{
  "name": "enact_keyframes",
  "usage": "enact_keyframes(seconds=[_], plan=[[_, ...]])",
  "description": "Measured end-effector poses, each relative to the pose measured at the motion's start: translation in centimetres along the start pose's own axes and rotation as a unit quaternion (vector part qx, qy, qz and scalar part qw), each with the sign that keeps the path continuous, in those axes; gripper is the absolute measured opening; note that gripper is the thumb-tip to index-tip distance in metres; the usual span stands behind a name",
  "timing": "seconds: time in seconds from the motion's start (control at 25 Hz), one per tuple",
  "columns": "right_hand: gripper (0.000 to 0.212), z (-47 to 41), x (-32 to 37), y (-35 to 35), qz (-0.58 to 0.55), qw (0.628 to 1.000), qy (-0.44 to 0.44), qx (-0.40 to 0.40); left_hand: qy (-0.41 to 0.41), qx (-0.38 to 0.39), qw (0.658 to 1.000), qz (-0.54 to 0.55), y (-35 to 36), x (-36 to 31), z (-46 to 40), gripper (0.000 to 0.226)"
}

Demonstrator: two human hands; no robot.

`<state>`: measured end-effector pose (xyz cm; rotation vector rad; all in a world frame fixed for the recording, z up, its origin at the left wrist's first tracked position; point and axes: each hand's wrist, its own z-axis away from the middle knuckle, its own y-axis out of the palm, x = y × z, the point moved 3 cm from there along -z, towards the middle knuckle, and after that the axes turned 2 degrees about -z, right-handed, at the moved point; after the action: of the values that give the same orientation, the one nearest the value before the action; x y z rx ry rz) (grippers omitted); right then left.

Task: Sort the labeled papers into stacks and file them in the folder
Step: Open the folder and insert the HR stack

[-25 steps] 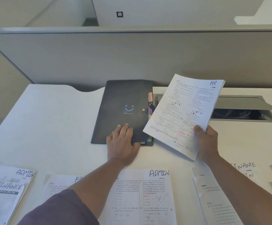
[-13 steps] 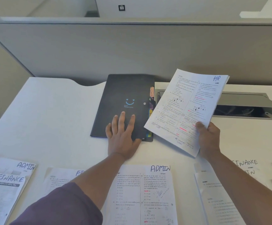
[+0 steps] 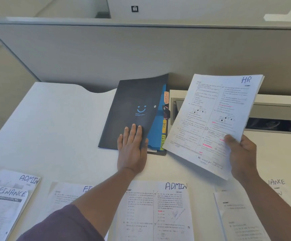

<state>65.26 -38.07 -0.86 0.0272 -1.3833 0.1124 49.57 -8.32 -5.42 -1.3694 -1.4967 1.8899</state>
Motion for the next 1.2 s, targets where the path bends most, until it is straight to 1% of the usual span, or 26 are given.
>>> enact_keyframes(seconds=[0.12,0.24,0.32,0.44,0.64,0.84,0.88,0.96,1.0,1.12,1.16,1.2], plan=[[0.029,0.2,1.7,0.6,0.036,0.999,-0.020,0.010,-0.014,-0.029,0.997,0.075,-0.2,0.2,0.2,0.076],[0.029,0.5,2.7,1.3,0.077,0.996,-0.036,0.021,-0.042,-0.058,0.985,0.158,-0.4,0.5,0.2,0.071],[0.026,0.8,3.2,1.6,0.082,0.996,-0.041,0.022,-0.074,-0.070,0.972,0.213,-0.2,0.8,0.4,0.069],[0.023,1.2,3.9,2.3,0.088,0.995,-0.050,0.022,-0.139,-0.068,0.952,0.264,0.0,1.5,0.6,0.075],[0.020,1.2,5.0,3.5,0.096,0.995,-0.040,0.002,-0.146,-0.072,0.944,0.286,-0.3,1.0,0.5,0.075],[0.023,1.2,5.5,3.0,0.152,0.987,-0.058,-0.006,-0.171,-0.085,0.936,0.295,-0.6,1.2,0.5,0.087],[0.023,1.3,5.4,3.1,0.157,0.986,-0.063,-0.004,-0.180,-0.086,0.931,0.305,-0.6,1.2,0.4,0.086],[0.025,1.7,5.3,3.3,0.158,0.985,-0.069,-0.009,-0.197,-0.090,0.918,0.331,-0.6,1.1,0.5,0.074],[0.025,2.0,5.3,3.5,0.153,0.985,-0.072,-0.016,-0.202,-0.097,0.914,0.339,-0.7,1.2,0.5,0.073],[0.022,2.7,5.1,4.3,0.147,0.986,-0.077,-0.031,-0.213,-0.115,0.906,0.348,-0.8,1.5,0.4,0.088],[0.020,3.0,5.0,4.7,0.153,0.984,-0.081,-0.027,-0.216,-0.114,0.907,0.343,-0.9,1.4,0.4,0.087],[0.018,3.3,4.9,5.0,0.159,0.983,-0.085,-0.025,-0.217,-0.111,0.909,0.338,-1.0,1.2,0.4,0.079]])
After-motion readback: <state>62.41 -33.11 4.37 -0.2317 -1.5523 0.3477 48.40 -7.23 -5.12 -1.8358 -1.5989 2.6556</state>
